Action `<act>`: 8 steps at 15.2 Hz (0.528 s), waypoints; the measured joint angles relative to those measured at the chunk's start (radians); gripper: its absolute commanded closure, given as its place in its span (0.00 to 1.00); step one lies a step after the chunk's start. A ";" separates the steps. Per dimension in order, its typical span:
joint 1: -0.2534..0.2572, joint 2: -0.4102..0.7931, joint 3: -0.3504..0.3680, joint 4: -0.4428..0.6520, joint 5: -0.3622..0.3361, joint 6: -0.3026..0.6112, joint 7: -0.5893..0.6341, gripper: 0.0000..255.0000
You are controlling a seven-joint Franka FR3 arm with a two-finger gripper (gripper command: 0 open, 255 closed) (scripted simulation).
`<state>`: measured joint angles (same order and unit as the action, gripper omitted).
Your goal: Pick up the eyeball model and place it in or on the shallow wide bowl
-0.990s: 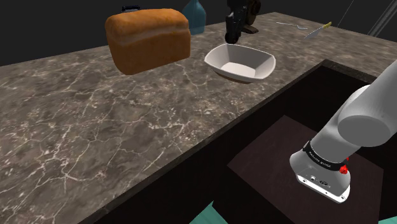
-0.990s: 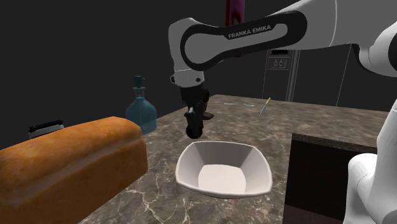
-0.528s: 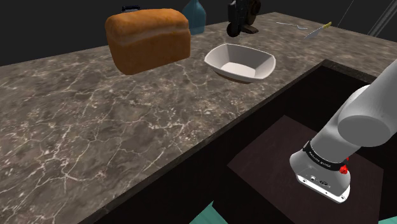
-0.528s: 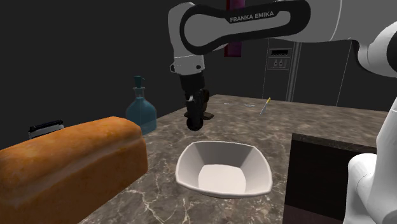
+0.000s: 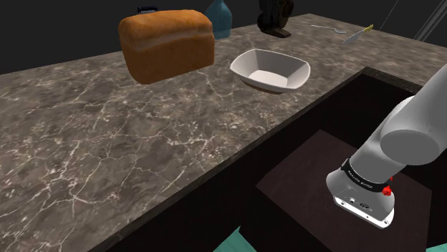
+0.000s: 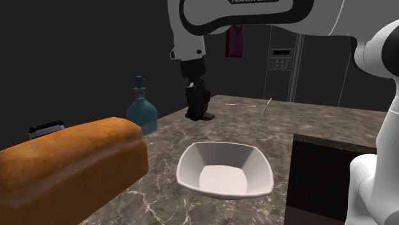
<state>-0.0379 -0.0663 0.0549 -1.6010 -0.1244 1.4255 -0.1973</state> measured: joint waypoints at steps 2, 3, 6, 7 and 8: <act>0.000 0.013 0.000 0.044 -0.001 -0.031 -0.004 1.00; 0.000 0.014 0.001 0.058 -0.001 -0.044 -0.005 1.00; 0.010 -0.014 0.012 0.042 0.003 -0.059 0.015 1.00; 0.017 -0.035 0.019 0.022 0.007 -0.061 0.029 1.00; 0.027 -0.052 0.032 0.005 0.013 -0.063 0.051 1.00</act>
<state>-0.0107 -0.1178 0.0864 -1.5956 -0.1117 1.3621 -0.1460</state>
